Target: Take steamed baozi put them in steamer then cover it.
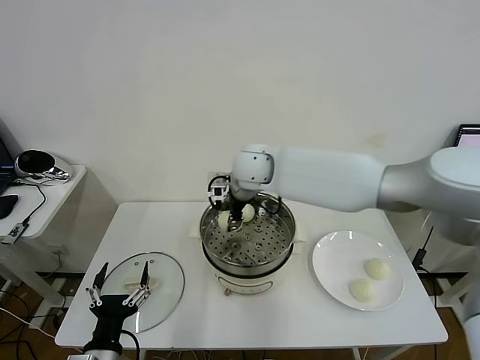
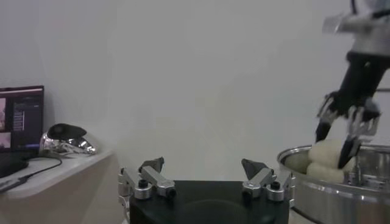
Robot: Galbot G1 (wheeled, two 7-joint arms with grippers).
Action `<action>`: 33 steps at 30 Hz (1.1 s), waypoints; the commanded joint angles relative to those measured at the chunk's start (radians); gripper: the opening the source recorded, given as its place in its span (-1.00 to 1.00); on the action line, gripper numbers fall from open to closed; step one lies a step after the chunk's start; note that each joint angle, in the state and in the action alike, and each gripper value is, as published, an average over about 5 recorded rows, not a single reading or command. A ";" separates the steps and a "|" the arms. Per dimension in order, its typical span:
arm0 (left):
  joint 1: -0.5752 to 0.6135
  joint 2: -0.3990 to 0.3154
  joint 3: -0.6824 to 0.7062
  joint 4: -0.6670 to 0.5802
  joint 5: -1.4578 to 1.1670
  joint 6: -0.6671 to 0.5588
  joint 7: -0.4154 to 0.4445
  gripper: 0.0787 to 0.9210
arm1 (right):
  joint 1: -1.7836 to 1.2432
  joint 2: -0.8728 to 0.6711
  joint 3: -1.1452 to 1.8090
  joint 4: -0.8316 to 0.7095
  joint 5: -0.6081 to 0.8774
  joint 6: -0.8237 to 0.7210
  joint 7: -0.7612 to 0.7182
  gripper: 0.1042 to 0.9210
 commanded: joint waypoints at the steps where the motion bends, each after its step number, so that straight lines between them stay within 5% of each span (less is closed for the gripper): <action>1: 0.000 0.000 0.000 0.001 0.000 -0.001 0.000 0.77 | -0.085 0.098 0.014 -0.103 -0.011 -0.021 0.026 0.20; 8: -0.001 -0.002 0.003 0.002 0.000 -0.004 0.000 0.77 | -0.096 0.106 0.014 -0.115 -0.021 -0.021 0.022 0.24; 14: -0.007 0.002 0.004 0.005 -0.001 -0.003 0.000 0.77 | 0.008 -0.001 0.019 -0.029 -0.044 -0.007 -0.050 0.60; 24: -0.029 0.017 0.013 0.016 -0.004 0.003 0.001 0.77 | 0.330 -0.437 -0.086 0.296 -0.143 0.164 -0.324 0.76; 33: -0.030 0.020 0.032 0.020 0.002 0.004 0.005 0.77 | 0.351 -0.841 -0.180 0.478 -0.335 0.269 -0.404 0.76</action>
